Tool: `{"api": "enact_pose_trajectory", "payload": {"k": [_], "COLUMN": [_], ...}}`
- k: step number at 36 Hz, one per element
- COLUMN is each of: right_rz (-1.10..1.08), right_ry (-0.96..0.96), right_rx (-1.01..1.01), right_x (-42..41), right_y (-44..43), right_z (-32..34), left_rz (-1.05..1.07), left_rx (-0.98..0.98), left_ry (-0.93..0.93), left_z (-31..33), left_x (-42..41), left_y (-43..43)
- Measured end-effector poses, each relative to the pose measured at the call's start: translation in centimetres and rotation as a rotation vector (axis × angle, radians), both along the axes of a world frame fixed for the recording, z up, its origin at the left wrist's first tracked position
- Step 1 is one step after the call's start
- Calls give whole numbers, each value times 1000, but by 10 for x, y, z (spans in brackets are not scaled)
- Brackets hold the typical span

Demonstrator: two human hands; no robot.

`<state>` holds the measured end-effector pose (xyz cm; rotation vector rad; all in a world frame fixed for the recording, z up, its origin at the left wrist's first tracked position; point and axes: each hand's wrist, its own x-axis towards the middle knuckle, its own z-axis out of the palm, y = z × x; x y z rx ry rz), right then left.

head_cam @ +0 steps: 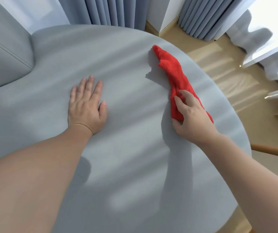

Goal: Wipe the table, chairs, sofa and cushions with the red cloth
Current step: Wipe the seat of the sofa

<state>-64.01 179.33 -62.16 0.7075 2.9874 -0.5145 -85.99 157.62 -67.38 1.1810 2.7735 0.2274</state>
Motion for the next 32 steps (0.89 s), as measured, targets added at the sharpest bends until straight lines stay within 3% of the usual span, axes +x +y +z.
{"api": "enact_pose_trajectory", "payload": {"k": [10, 13, 18, 24, 27, 32], "right_rz": [-286, -251, -104, -76, -83, 19], "right_ry": [398, 469, 408, 400, 349, 60], "right_rx": [11, -12, -166, -362, -291, -141], "right_x": [-8, -11, -22, -25, -22, -16], "right_y": [-9, -7, -11, -19, -12, 6], "right_z": [51, 80, 120, 156, 175, 205], "left_rz": [5, 15, -248, -518, -449, -291], "left_rx": [-47, 23, 375, 451, 426, 472], "left_ry": [-29, -85, -239, -319, -506, -737], "left_z": [1, 12, 67, 130, 151, 185], "left_x": [-1, 7, 34, 40, 37, 35], "left_y": [2, 4, 45, 91, 92, 86]}}
